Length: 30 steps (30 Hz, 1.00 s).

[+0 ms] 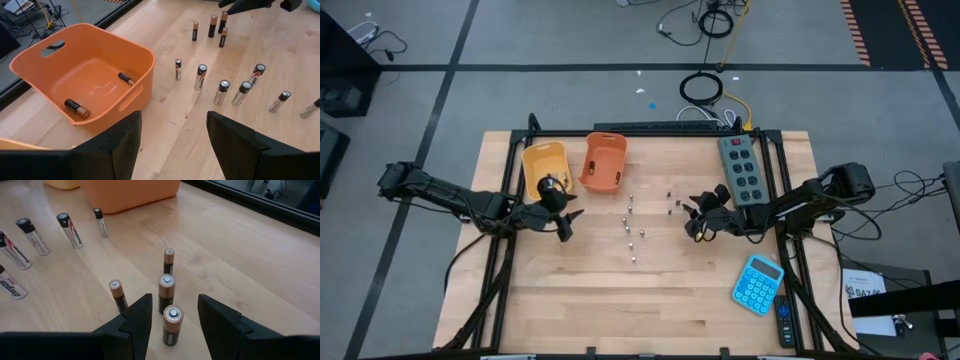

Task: Sort batteries
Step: Put the black battery into the orange bin

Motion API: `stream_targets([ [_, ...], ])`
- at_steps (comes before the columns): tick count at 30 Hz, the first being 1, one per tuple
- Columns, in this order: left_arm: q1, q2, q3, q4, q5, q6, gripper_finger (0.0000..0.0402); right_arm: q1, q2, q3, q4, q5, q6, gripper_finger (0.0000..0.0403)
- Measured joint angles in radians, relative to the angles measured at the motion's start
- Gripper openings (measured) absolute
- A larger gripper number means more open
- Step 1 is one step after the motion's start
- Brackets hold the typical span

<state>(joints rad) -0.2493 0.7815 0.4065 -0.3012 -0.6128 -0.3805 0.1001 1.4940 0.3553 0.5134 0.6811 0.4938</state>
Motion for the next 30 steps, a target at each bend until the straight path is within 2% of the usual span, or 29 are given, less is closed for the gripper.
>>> stream_targets([
  [6, 0.000, 0.000, 0.000, 0.000, 0.000, -0.002, 0.0235, 0.000, 0.016, 0.000, 0.025, 0.000, -0.013, 0.0150],
  [16, 0.000, 0.000, 0.000, -0.003, 0.000, 0.001, 0.0235, 0.040, 0.119, 0.001, 0.130, 0.078, -0.025, 0.0150],
  [26, 0.000, 0.000, 0.000, -0.004, 0.000, 0.001, 0.0235, 0.046, 0.250, 0.001, 0.267, 0.100, -0.024, 0.0150],
  [30, 0.000, 0.000, 0.000, -0.004, 0.000, 0.001, 0.0235, 0.046, 0.270, 0.001, 0.286, 0.103, -0.023, 0.0133],
])
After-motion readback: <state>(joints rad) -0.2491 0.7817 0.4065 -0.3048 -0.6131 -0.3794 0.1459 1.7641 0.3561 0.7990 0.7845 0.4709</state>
